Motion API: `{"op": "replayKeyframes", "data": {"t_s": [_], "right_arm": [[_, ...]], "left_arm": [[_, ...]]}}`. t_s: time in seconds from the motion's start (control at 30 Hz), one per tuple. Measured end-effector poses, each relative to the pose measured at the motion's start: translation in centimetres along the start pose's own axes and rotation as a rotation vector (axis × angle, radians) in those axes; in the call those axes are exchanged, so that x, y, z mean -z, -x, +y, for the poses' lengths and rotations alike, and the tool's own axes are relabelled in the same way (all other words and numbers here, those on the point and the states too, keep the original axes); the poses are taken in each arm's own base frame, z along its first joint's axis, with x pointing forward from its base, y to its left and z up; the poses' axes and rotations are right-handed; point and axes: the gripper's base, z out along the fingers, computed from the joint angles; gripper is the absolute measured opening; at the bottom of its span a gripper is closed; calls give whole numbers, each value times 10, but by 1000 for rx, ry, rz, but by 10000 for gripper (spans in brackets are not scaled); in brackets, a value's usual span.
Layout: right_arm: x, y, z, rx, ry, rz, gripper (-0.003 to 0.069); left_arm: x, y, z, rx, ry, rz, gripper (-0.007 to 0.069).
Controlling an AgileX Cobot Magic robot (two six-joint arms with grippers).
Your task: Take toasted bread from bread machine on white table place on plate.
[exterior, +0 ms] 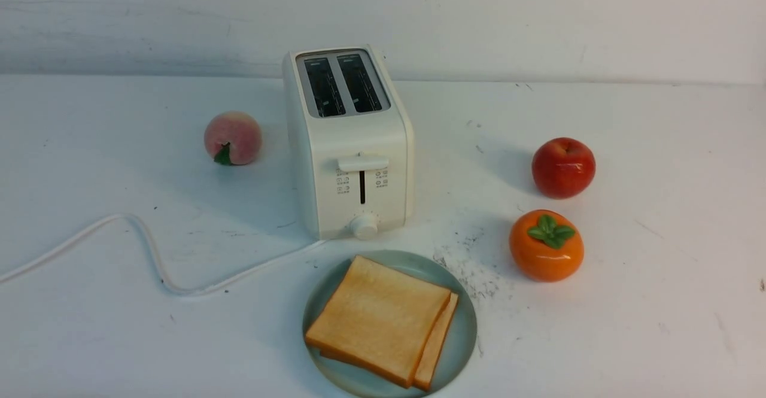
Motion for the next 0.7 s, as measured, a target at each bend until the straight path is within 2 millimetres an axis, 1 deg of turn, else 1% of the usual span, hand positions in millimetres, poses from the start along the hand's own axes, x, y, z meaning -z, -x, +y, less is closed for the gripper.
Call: {"op": "replayKeyframes", "data": {"t_s": [0.7], "right_arm": [[0,0,0,0,0,0,199]], "left_arm": [[0,0,0,0,1,2,84]]}}
